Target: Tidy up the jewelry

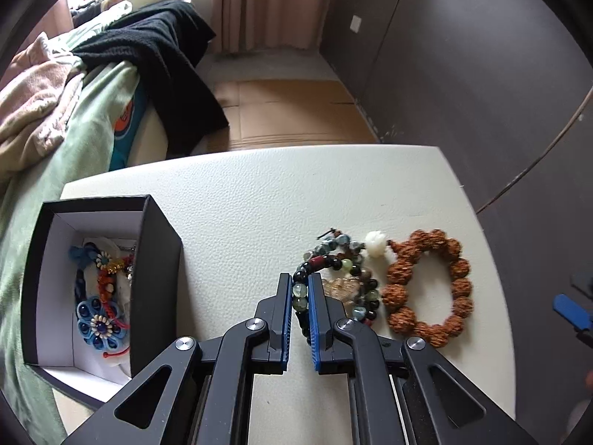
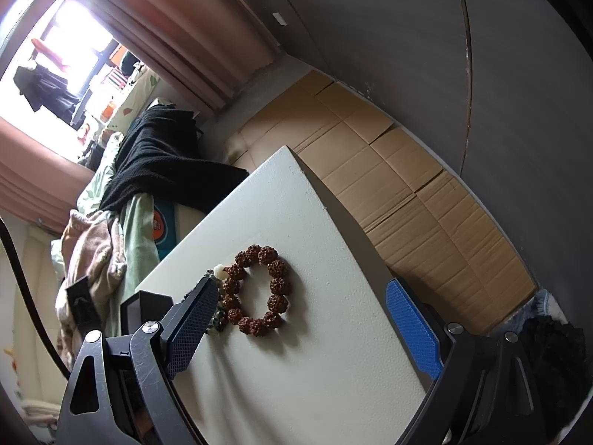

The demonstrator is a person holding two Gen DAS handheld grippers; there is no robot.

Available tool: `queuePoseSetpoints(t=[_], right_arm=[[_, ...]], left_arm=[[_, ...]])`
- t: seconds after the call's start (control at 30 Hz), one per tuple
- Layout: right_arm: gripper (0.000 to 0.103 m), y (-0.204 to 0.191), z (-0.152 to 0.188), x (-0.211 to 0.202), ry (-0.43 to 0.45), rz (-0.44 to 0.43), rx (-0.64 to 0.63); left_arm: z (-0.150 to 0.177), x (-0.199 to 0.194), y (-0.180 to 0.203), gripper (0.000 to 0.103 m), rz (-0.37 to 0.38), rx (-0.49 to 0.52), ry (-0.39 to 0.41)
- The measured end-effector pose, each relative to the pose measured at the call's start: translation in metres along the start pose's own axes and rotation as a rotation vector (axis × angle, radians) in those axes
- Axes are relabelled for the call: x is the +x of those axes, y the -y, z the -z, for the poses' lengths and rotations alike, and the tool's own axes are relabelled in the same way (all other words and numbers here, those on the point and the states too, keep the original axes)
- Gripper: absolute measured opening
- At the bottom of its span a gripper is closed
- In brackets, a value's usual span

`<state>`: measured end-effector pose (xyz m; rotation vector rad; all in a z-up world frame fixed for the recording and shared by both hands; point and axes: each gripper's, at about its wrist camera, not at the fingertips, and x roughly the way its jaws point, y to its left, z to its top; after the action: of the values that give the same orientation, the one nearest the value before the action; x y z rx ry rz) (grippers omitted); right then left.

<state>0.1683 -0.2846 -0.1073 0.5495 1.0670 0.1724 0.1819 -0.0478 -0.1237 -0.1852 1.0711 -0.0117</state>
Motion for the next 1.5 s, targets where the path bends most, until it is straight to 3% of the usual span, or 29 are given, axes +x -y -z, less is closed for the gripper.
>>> queuePoseSetpoints(t=[0.2,0.33,0.47,0.63,0.87,1.2,1.37,1.43,1.5], right_arm=[[0.093,-0.007,0.002,0.007,-0.014,-0.005,-0.024],[0.084,-0.010,0.004,0.016,-0.036,0.000,-0.040],[0.082,-0.008,0.005,0.025,-0.056,0.013,-0.040],[0.078,-0.009,0.005,0.033,-0.072,0.011,-0.046],[0.066,-0.013,0.007,0.045,-0.107,-0.013,-0.055],[0.053,-0.023,0.011,0.072,-0.150,0.025,-0.079],[0.043,-0.037,0.015,0.087,-0.159,0.071,-0.131],[0.023,-0.040,0.015,0.091,-0.165,0.079,-0.150],[0.021,-0.040,0.016,0.092,-0.161,0.082,-0.160]], left_arm=[[0.001,-0.026,0.006,0.008,0.041,0.009,0.056],[0.000,-0.043,0.010,0.008,0.065,0.012,0.090],[0.001,-0.055,0.008,0.008,0.095,0.002,0.108],[0.001,-0.067,0.001,0.008,0.143,-0.027,0.118],[-0.002,-0.074,-0.014,0.008,0.210,-0.086,0.115],[-0.002,-0.074,-0.022,0.008,0.260,-0.100,0.091],[0.004,-0.063,-0.010,0.008,0.311,-0.079,0.038],[0.005,-0.058,-0.007,0.008,0.302,-0.070,0.022],[0.007,-0.051,-0.005,0.008,0.271,-0.060,0.003]])
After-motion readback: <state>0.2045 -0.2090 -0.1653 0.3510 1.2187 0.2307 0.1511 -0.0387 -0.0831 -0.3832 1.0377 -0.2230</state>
